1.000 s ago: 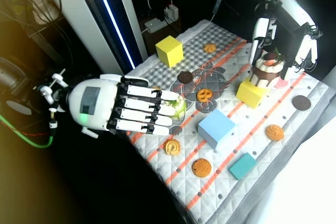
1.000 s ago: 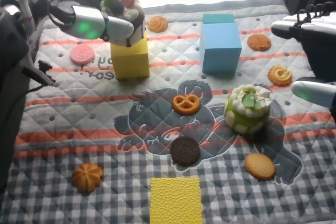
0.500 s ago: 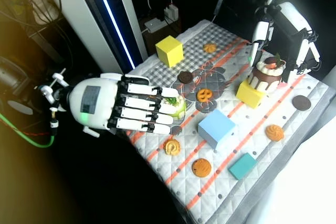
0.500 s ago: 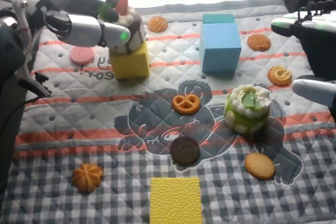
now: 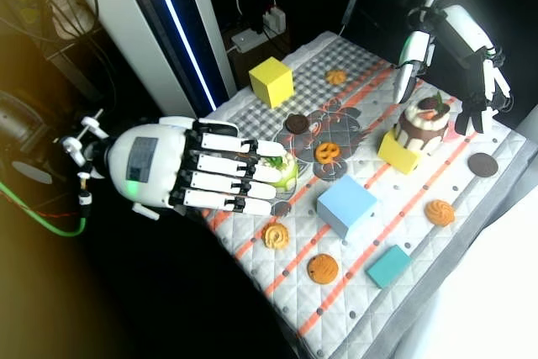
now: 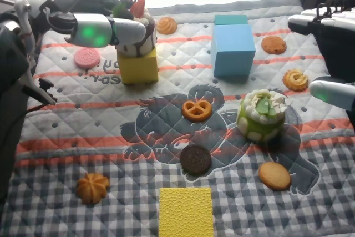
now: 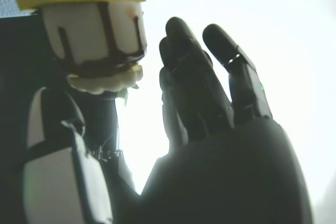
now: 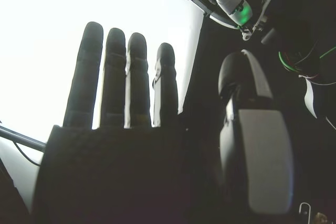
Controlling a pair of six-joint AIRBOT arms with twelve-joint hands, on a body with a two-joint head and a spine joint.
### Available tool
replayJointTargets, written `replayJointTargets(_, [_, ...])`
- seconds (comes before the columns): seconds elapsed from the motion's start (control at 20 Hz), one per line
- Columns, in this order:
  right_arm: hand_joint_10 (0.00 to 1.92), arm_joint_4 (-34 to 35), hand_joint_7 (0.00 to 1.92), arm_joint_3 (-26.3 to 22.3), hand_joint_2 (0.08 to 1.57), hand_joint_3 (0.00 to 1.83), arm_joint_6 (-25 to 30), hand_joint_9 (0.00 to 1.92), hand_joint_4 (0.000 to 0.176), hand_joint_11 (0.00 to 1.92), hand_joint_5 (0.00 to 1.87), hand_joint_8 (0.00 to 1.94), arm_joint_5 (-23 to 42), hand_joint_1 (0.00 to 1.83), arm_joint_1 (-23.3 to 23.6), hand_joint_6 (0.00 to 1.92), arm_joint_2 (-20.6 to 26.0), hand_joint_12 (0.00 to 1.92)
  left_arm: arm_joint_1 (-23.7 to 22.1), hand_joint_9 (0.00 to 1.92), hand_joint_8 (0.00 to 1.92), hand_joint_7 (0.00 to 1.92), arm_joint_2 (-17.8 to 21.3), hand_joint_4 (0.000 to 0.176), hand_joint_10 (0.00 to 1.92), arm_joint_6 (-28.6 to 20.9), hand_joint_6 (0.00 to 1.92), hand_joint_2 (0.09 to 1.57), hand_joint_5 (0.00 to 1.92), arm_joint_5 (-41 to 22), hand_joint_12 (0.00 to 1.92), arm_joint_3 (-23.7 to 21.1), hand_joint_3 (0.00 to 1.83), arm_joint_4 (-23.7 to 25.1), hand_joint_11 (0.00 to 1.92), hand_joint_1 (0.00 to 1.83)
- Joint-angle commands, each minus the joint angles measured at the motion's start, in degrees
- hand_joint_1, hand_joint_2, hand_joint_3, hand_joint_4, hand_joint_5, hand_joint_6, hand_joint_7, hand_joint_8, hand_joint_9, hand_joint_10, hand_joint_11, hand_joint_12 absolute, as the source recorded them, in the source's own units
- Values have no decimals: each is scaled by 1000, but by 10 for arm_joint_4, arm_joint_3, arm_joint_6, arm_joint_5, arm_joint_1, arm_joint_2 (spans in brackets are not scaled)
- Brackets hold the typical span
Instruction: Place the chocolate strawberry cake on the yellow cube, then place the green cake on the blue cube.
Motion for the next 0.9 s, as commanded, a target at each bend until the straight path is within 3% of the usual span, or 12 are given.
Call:
replayJointTargets(0.0, [5, 10, 392, 3, 1183, 0, 6, 384, 78, 343, 402, 5, 73, 562, 0, 5, 0, 132, -4, 554, 0, 482, 10, 168, 2, -5, 1, 794, 248, -72, 1221, -1, 0, 10, 2, 786])
replayJointTargets(0.1, [0, 10, 381, 3, 1177, 0, 6, 375, 86, 334, 394, 0, 73, 528, 0, 0, 0, 123, -4, 435, 0, 368, 20, 176, 0, -5, 0, 809, 142, -83, 1072, -14, 2, 17, 0, 693])
replayJointTargets(0.2, [0, 10, 373, 3, 1163, 0, 9, 363, 82, 322, 392, 0, 77, 506, 1, 0, 0, 118, 4, 291, 4, 275, 41, 176, 7, -5, 4, 822, 109, -113, 725, -41, 2, 26, 0, 687])
replayJointTargets(0.3, [0, 6, 330, 2, 1134, 0, 11, 319, 66, 282, 358, 0, 77, 531, 1, 0, 0, 102, 26, 242, 0, 175, 70, 176, 1, -5, 0, 808, 33, -155, 768, -80, 0, 36, 0, 654])
replayJointTargets(0.4, [1, -1, 333, 3, 1095, 0, 12, 308, 39, 271, 358, 3, 75, 571, 1, 1, 1, 100, 58, 99, 4, 64, 105, 176, 0, -5, 0, 791, 1, -207, 526, -127, 0, 52, 0, 689])
replayJointTargets(0.45, [0, -12, 302, 3, 1080, 0, 12, 269, 65, 235, 301, 0, 64, 523, 2, 0, 1, 87, 97, 19, 0, 12, 137, 176, 0, -5, 0, 766, 0, -253, 258, -168, 0, 60, 0, 748])
replayJointTargets(0.5, [0, -21, 281, 3, 1074, 0, 12, 239, 67, 214, 293, 0, 53, 543, 7, 1, 1, 83, 129, 3, 0, 2, 162, 176, 0, -5, 0, 745, 0, -284, 134, -198, 0, 64, 0, 803])
replayJointTargets(0.55, [0, -31, 274, 2, 1033, 0, 12, 261, 99, 256, 306, 0, 39, 588, 15, 0, 1, 138, 163, 0, 0, 0, 188, 176, 0, -6, 0, 777, 0, -317, 26, -230, 8, 69, 0, 836])
replayJointTargets(0.65, [1, -40, 299, 3, 986, 4, 12, 325, 125, 109, 296, 1, 19, 648, 21, 0, -1, 666, 237, 0, 0, 0, 223, 176, 0, -23, 0, 778, 0, -387, 0, -282, 7, 74, 0, 830])
replayJointTargets(0.75, [1, -45, 346, 6, 977, 0, 12, 385, 136, 68, 303, 0, 0, 703, 28, 0, -3, 929, 316, 0, 0, 0, 235, 155, 0, -75, 0, 764, 0, -456, 0, -314, 0, 74, 0, 767])
replayJointTargets(0.8, [1, -50, 366, 9, 975, 0, 12, 390, 137, 51, 306, 6, -14, 706, 38, 0, -6, 940, 352, 0, 0, 0, 236, 149, 0, -98, 0, 753, 0, -494, 0, -325, 0, 68, 0, 754])
replayJointTargets(0.85, [3, -56, 401, 13, 983, 0, 12, 417, 108, 89, 308, 1, -31, 680, 46, 0, -10, 900, 385, 0, 0, 0, 235, 124, 0, -114, 0, 748, 0, -530, 0, -335, 0, 60, 0, 789])
